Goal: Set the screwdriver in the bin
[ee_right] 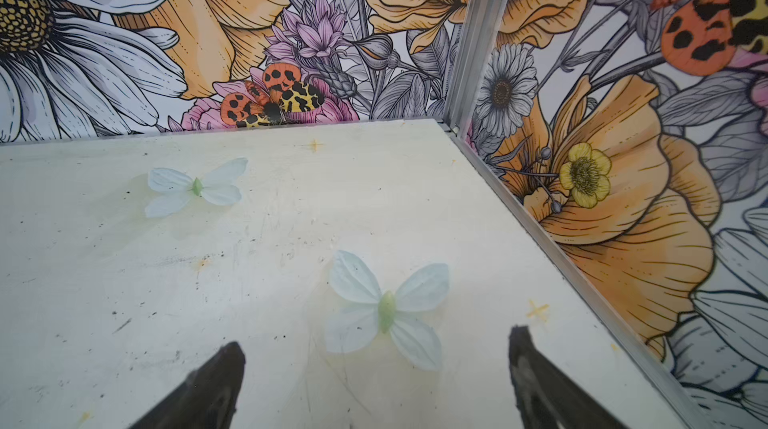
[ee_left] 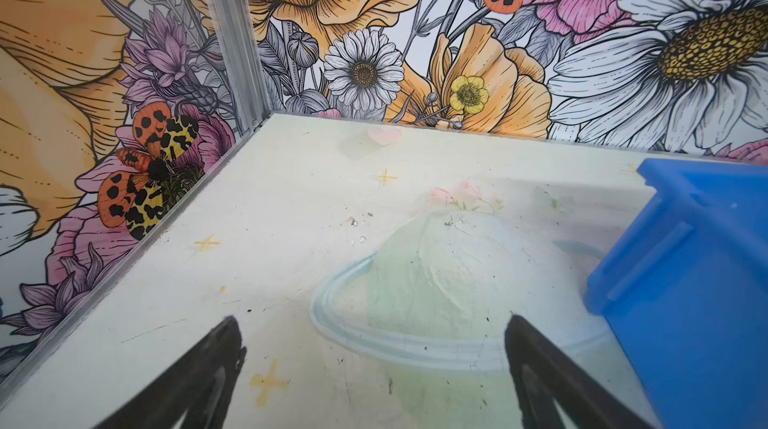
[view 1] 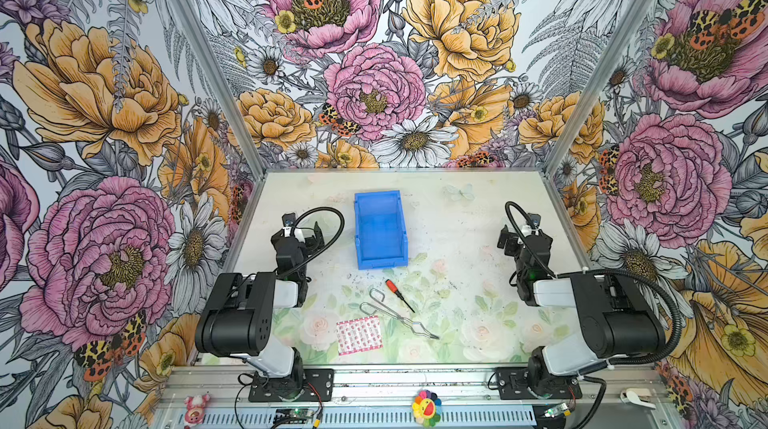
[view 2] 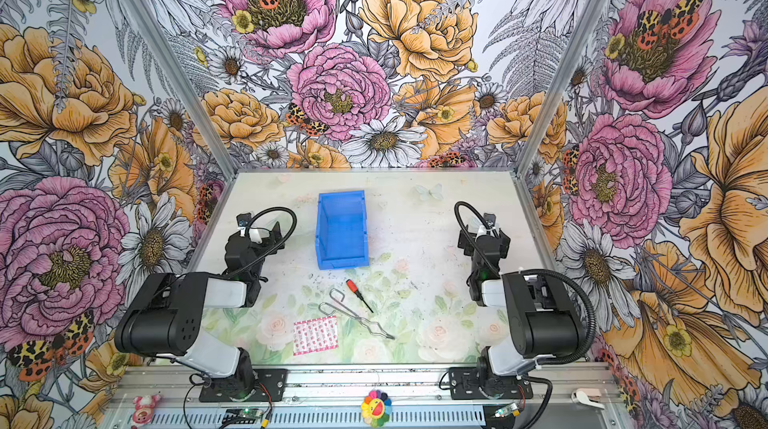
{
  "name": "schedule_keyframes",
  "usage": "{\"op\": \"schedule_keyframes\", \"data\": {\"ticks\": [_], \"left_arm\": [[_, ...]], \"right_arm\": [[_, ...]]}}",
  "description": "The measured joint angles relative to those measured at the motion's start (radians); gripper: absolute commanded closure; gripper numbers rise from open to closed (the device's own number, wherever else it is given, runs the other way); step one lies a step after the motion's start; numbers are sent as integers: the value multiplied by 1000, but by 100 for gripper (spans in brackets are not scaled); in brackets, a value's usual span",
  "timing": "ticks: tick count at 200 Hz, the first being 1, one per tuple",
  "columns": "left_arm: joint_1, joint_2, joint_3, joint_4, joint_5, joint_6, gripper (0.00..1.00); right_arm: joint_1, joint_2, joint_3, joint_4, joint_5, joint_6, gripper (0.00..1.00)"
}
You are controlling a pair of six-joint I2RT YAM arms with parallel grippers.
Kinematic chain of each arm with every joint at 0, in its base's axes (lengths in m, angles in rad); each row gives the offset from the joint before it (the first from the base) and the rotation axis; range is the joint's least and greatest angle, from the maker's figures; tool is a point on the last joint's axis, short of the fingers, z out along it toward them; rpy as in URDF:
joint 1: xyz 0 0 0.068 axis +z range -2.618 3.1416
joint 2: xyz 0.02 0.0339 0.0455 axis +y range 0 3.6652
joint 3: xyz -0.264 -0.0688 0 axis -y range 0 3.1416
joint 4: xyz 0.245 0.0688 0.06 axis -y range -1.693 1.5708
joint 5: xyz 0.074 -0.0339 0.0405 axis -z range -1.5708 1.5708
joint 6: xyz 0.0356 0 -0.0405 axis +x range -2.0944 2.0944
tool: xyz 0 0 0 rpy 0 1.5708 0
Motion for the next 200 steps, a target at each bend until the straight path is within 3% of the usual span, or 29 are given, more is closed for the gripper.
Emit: {"op": "schedule_keyframes", "data": {"ticks": [94,129,200], "left_arm": [[0,0,0,-8,0,0,1],[0,0,0,-8,0,0,1],[0,0,0,-10,0,0,1]], "right_arm": [[-2,0,0,0,0,0,1],[-39,0,0,0,-72,12,1],[-42,0,0,1,-101,15,0]]}}
